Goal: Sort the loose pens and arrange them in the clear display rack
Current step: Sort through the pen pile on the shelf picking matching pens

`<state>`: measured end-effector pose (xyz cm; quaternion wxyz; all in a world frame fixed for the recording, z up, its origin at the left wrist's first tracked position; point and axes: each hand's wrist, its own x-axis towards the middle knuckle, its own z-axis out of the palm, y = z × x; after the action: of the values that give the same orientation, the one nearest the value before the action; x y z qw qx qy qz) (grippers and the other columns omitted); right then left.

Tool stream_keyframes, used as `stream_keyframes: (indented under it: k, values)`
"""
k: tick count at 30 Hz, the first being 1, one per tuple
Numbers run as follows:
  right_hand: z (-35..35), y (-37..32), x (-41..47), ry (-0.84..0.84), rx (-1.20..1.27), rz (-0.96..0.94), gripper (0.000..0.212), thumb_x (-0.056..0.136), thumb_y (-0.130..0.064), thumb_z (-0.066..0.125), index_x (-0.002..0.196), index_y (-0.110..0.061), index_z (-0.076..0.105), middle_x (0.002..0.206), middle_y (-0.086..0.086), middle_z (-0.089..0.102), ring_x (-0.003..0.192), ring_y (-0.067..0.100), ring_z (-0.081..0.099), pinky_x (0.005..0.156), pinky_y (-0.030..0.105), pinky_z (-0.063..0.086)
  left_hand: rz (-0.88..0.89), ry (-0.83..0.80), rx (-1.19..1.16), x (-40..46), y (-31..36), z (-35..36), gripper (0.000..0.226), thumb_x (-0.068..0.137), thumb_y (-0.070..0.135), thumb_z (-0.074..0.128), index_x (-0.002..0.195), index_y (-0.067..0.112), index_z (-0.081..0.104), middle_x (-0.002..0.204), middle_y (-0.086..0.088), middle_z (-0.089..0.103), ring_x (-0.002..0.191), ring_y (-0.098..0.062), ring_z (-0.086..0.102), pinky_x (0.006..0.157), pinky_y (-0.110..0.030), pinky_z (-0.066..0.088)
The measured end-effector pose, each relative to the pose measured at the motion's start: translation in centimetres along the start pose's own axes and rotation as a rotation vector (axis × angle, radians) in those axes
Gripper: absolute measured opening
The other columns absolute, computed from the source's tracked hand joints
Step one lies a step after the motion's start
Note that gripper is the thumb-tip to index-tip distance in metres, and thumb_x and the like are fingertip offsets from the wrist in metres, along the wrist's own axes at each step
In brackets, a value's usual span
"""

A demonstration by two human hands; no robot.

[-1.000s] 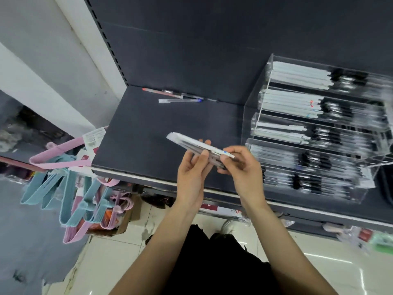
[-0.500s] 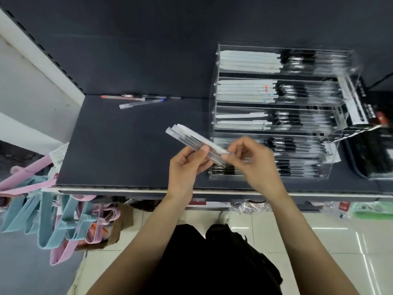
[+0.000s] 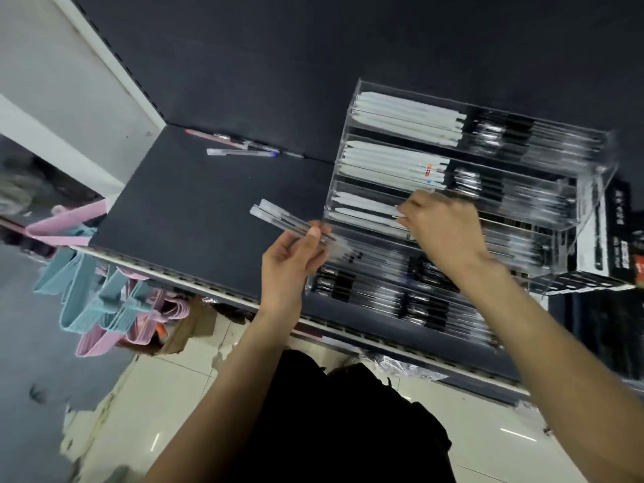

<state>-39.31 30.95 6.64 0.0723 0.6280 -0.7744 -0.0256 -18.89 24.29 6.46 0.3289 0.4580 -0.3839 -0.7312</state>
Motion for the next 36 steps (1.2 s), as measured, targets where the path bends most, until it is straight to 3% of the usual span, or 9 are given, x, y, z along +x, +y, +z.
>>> stream_keyframes:
  k: [4, 11, 16, 21, 25, 28, 30, 32, 36]
  values:
    - [-0.2, 0.2, 0.4, -0.084, -0.091, -0.029, 0.027, 0.061, -0.013, 0.087, 0.079, -0.022, 0.068, 0.067, -0.007, 0.058, 0.052, 0.012, 0.059, 0.041, 0.016, 0.022, 0.004, 0.025, 0.002, -0.1, -0.1, 0.3, 0.012, 0.093, 0.012, 0.058, 0.099, 0.012, 0.068, 0.093, 0.001, 0.071, 0.088, -0.011, 0.067, 0.073, -0.017, 0.053]
    - [-0.6, -0.1, 0.8, -0.085, -0.069, -0.107, 0.025, 0.063, 0.008, 0.074, 0.079, -0.012, 0.072, 0.076, 0.003, 0.063, 0.068, 0.022, 0.062, 0.047, 0.022, 0.031, 0.0, 0.011, 0.001, -0.3, -0.2, 0.7, 0.014, 0.092, 0.013, 0.059, 0.103, 0.013, 0.068, 0.097, -0.006, 0.069, 0.093, -0.016, 0.068, 0.079, -0.021, 0.054]
    - [-1.3, -1.0, 0.7, -0.138, -0.021, -0.06, 0.033, 0.083, 0.007, 0.051, 0.108, -0.01, 0.063, 0.105, 0.005, 0.059, 0.1, 0.022, 0.056, 0.058, 0.027, 0.036, -0.015, -0.011, -0.015, -0.3, -0.4, 1.3, 0.013, 0.091, 0.013, 0.06, 0.1, 0.013, 0.07, 0.093, -0.003, 0.068, 0.093, -0.018, 0.067, 0.076, -0.02, 0.054]
    - [-1.4, -1.4, -0.1, -0.003, 0.06, -0.001, 0.039, 0.076, 0.01, 0.058, 0.108, -0.012, 0.065, 0.097, 0.004, 0.066, 0.091, 0.023, 0.06, 0.058, 0.031, 0.046, -0.01, -0.027, -0.031, -0.1, -0.4, 2.1, 0.011, 0.091, 0.014, 0.06, 0.098, 0.013, 0.068, 0.091, 0.002, 0.071, 0.094, -0.019, 0.068, 0.079, -0.022, 0.055]
    - [-0.5, -1.3, 0.2, -0.031, 0.174, -0.007, 0.039, 0.088, 0.006, 0.048, 0.119, -0.013, 0.062, 0.112, 0.004, 0.063, 0.107, 0.024, 0.052, 0.075, 0.031, 0.046, -0.006, -0.042, -0.023, 0.0, -0.5, 2.5, 0.011, 0.092, 0.013, 0.06, 0.099, 0.01, 0.067, 0.095, 0.009, 0.073, 0.091, -0.014, 0.068, 0.08, -0.023, 0.055]
    - [-1.4, -1.9, -0.9, 0.164, 0.375, 0.061, 0.034, 0.086, 0.005, 0.056, 0.114, -0.012, 0.067, 0.106, 0.004, 0.067, 0.099, 0.024, 0.059, 0.075, 0.033, 0.052, 0.0, -0.041, 0.002, -0.3, -0.8, 2.3, 0.017, 0.091, 0.013, 0.061, 0.105, 0.005, 0.067, 0.097, 0.005, 0.072, 0.093, -0.015, 0.068, 0.08, -0.023, 0.055]
    - [-2.0, -2.9, -2.4, 0.241, 0.652, 0.111, 0.023, 0.091, -0.011, 0.059, 0.112, -0.016, 0.068, 0.101, -0.001, 0.068, 0.092, 0.017, 0.062, 0.076, 0.029, 0.052, 0.006, -0.057, 0.01, -0.7, -1.0, 2.1, 0.015, 0.091, 0.013, 0.061, 0.103, 0.009, 0.068, 0.098, -0.001, 0.071, 0.092, -0.017, 0.069, 0.078, -0.023, 0.054]
    - [-2.3, -4.3, -3.6, 0.132, 0.817, 0.137, 0.022, 0.089, -0.025, 0.063, 0.11, -0.021, 0.068, 0.099, -0.006, 0.069, 0.088, 0.011, 0.063, 0.076, 0.029, 0.053, 0.007, -0.105, 0.045, -1.2, -1.4, 2.1, 0.017, 0.092, 0.013, 0.059, 0.106, 0.009, 0.068, 0.097, -0.006, 0.07, 0.091, -0.016, 0.068, 0.077, -0.022, 0.054]
    - [-1.6, -5.5, -5.4, 0.074, 1.037, 0.212, 0.015, 0.082, -0.018, 0.072, 0.096, -0.02, 0.073, 0.084, -0.012, 0.069, 0.072, -0.001, 0.06, 0.068, 0.016, 0.049, -0.001, -0.174, 0.078, -2.1, -2.4, 2.1, 0.018, 0.091, 0.011, 0.058, 0.105, 0.011, 0.069, 0.099, -0.007, 0.071, 0.093, -0.016, 0.069, 0.077, -0.022, 0.054]
